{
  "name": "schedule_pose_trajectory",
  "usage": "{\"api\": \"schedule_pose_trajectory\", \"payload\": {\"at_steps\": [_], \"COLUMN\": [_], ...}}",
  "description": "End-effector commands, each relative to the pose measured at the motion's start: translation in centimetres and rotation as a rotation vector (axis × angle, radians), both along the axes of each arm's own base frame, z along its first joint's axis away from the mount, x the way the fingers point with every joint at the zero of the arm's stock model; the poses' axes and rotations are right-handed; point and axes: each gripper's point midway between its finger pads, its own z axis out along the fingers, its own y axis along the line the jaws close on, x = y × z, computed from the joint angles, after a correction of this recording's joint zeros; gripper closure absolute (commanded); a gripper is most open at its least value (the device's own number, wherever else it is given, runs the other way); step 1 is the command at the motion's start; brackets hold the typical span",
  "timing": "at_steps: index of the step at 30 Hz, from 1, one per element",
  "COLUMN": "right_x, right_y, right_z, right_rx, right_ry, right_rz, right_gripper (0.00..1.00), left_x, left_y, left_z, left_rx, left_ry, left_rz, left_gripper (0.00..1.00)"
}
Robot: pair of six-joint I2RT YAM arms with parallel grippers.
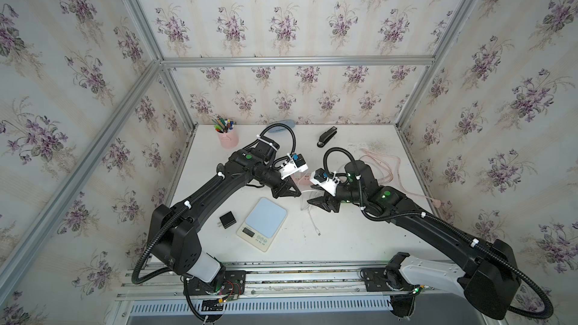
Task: Charge the electronic scale
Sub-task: Pick up the charging cable from the center of the board.
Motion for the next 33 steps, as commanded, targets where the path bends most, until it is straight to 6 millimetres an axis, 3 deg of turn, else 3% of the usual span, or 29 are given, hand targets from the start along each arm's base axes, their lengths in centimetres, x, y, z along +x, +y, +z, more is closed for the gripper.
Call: {"api": "schedule_pose_trajectory", "payload": {"at_steps": [1, 5, 7, 9, 10, 12, 15, 18, 22, 30, 33], "right_x": [0.7, 1.2, 1.2, 1.2, 1.1, 1.0, 1.2, 1.3, 1.5, 2.2, 2.7], "right_y": [0.3, 1.0, 1.4, 1.7, 1.8, 1.9, 1.8, 1.8, 2.2, 2.8, 2.5], "right_z": [0.7, 1.0, 0.9, 0.8, 0.8, 0.6, 0.0, 0.3, 1.5, 2.4, 2.6], "right_rx": [-0.019, -0.032, -0.039, -0.043, -0.041, -0.044, -0.032, 0.057, 0.188, 0.278, 0.282], "right_ry": [-0.102, -0.161, -0.160, -0.150, -0.142, -0.100, 0.004, 0.097, 0.175, 0.223, 0.201], "right_rz": [0.013, 0.021, 0.039, 0.049, 0.052, 0.046, 0.012, -0.024, -0.056, -0.096, -0.133], "right_gripper": [0.43, 0.51, 0.66, 0.91, 0.98, 1.00, 1.00, 1.00, 1.00, 1.00, 1.00], "left_x": [-0.5, -0.9, -1.1, -1.1, -0.9, -0.3, 1.9, 4.0, 4.8, 6.2, 6.3], "left_y": [-0.4, -0.3, -0.3, -0.2, 0.0, 0.5, 2.1, 3.9, 4.0, 3.1, 2.9], "left_z": [1.0, 1.0, 1.0, 1.0, 1.0, 1.2, 2.9, 6.2, 7.8, 6.5, 5.9], "left_rx": [-0.052, -0.058, -0.060, -0.055, -0.044, -0.014, -0.061, -0.259, -0.408, -0.507, -0.513], "left_ry": [-0.018, 0.003, 0.009, 0.010, 0.001, -0.030, -0.035, 0.010, 0.094, 0.293, 0.334], "left_rz": [-0.042, -0.043, -0.042, -0.036, -0.024, 0.015, 0.168, 0.339, 0.438, 0.512, 0.513], "left_gripper": [1.00, 1.00, 1.00, 0.99, 0.97, 0.84, 0.52, 0.41, 0.38, 0.44, 0.53]}}
